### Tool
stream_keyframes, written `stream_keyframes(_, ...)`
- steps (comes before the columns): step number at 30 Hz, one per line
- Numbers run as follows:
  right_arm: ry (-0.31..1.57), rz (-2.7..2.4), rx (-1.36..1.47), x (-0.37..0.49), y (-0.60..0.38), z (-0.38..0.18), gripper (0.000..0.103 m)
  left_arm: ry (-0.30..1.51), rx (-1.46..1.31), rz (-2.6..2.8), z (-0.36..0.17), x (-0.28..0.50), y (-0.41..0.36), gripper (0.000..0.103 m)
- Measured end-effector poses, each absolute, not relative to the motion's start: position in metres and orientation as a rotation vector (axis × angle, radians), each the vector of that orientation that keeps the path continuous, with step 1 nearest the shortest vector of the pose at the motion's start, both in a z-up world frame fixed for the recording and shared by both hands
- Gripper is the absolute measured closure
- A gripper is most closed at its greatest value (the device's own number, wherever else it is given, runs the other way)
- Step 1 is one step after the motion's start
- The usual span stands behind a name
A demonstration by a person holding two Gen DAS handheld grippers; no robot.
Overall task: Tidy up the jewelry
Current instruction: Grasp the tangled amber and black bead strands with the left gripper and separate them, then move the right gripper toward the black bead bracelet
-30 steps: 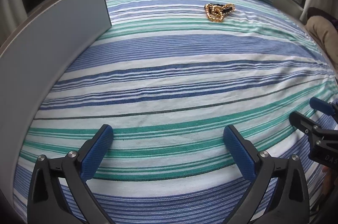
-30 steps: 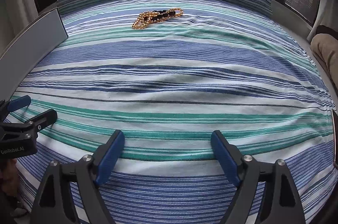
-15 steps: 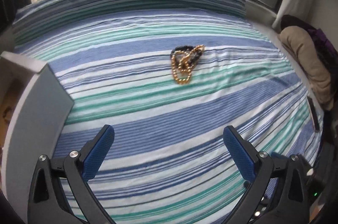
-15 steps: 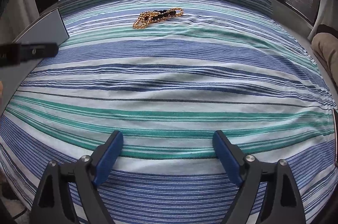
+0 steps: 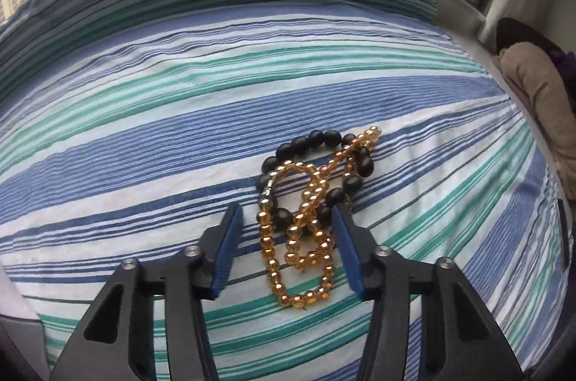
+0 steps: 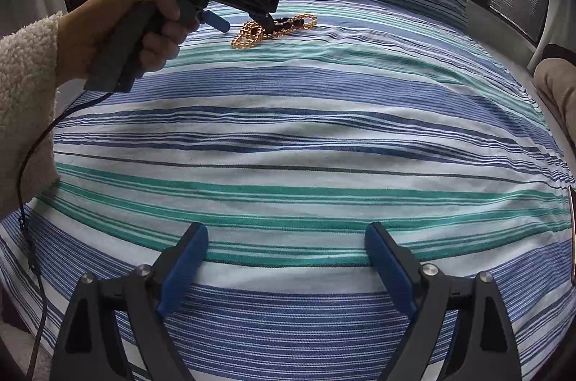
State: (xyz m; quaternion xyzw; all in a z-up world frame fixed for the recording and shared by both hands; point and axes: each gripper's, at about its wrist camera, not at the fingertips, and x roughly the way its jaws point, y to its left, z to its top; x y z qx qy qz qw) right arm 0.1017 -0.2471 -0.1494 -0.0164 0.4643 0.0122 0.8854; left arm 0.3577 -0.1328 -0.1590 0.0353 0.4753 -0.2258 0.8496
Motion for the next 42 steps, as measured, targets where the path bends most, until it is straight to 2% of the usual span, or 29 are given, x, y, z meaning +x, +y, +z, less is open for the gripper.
stream_keyframes(2,0.963,0.025,-0.034,0.101,-0.247,-0.149,0.011,0.974,0.067,-0.474,-0.151,0.349,-0.128,0.09)
stream_keyframes(13,0.961,0.023,-0.034,0.101,-0.246,-0.15,0.011,0.921,0.014,-0.573,-0.072,0.219,-0.035,0.091)
stream_keyframes(19,0.959,0.011,-0.028,0.103,-0.245,-0.151,0.009,0.971,0.04,-0.517,-0.065,0.153,0.012,0.09)
stream_keyframes(21,0.961,0.01,-0.027,0.104,-0.245,-0.151,0.009,0.986,0.044,-0.472,-0.073,0.143,0.024,0.084)
stream_keyframes(23,0.969,0.009,-0.026,0.105,-0.244,-0.15,0.009,0.991,0.034,-0.422,-0.08,0.135,0.036,0.047)
stream_keyframes(24,0.977,0.011,-0.025,0.105,-0.245,-0.15,0.009,0.988,0.02,-0.4,-0.082,0.129,0.045,0.041)
stream_keyframes(25,0.987,0.013,-0.019,0.105,-0.246,-0.149,0.009,0.983,0.004,-0.387,-0.083,0.125,0.051,0.038)
stream_keyframes(30,1.009,0.071,0.116,0.091,-0.261,-0.143,0.009,0.976,-0.045,-0.351,-0.083,0.107,0.079,0.035)
stream_keyframes(35,0.997,0.085,0.116,0.075,-0.26,-0.141,0.009,0.961,-0.02,-0.282,-0.08,0.094,0.077,0.021)
stream_keyframes(42,0.968,0.123,0.083,0.068,-0.24,-0.125,0.009,0.938,0.069,-0.165,-0.077,0.079,0.054,0.015)
